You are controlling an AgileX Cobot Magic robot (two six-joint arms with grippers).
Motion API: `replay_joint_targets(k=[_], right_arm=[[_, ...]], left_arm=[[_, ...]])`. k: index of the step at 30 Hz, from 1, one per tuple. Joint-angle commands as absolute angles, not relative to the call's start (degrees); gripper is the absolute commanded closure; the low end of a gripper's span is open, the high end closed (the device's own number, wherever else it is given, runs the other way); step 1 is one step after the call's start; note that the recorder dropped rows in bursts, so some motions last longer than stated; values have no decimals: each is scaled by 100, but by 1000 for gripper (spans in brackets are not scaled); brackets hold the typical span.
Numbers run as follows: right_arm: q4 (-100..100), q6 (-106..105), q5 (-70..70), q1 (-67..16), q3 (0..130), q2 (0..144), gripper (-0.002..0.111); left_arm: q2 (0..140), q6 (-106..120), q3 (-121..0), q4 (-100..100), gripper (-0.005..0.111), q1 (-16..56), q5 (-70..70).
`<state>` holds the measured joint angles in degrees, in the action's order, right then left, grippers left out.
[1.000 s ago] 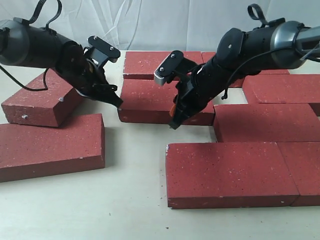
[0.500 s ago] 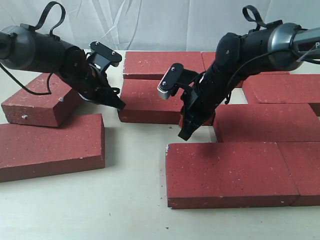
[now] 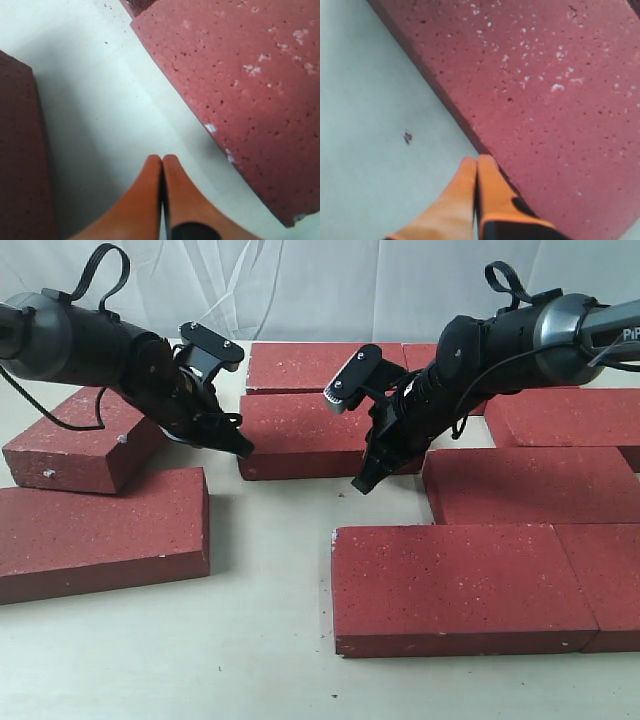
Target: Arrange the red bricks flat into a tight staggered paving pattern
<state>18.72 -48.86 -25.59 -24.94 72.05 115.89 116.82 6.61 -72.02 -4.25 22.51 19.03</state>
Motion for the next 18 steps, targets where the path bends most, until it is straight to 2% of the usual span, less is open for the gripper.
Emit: replay_joint_targets(k=[1,18], right_arm=[[1868,-4823,-2608,-2469,7233,11583,109],[1998,-4645,-3707,-2469,7233,10999,109]], left_arm=[[11697,660,-7213,-356,107,2249,1840],[11968,660,-7213,-179,107,2288,1255]])
